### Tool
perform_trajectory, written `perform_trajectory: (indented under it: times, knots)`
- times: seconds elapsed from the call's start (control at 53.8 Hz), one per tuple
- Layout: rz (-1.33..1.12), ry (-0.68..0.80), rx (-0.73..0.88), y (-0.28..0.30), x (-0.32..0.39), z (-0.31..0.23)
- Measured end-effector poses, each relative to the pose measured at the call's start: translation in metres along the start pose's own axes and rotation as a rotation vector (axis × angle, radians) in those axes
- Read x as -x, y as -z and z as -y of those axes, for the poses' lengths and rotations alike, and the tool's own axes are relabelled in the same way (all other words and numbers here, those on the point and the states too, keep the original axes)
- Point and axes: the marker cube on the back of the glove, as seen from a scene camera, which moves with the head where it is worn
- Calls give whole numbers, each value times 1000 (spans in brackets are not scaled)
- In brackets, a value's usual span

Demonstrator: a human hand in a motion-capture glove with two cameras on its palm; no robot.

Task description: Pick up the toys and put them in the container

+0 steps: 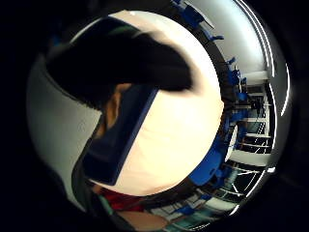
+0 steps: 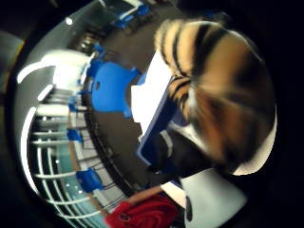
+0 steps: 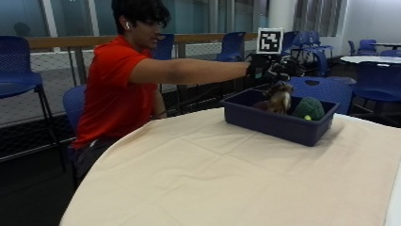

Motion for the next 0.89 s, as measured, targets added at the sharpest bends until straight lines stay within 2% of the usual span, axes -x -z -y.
perform_trajectory:
  times: [0.149, 0.298, 0.409, 0.669, 0.893]
  knots:
    - [77, 44, -8, 0, -20, -19]
    - [-3, 81, -9, -14, -73, -55]
    - [-45, -104, 0, -37, -119, -87]
    - [80, -197, -18, -75, -180, -160]
    - [85, -265, 10, -101, -228, -221]
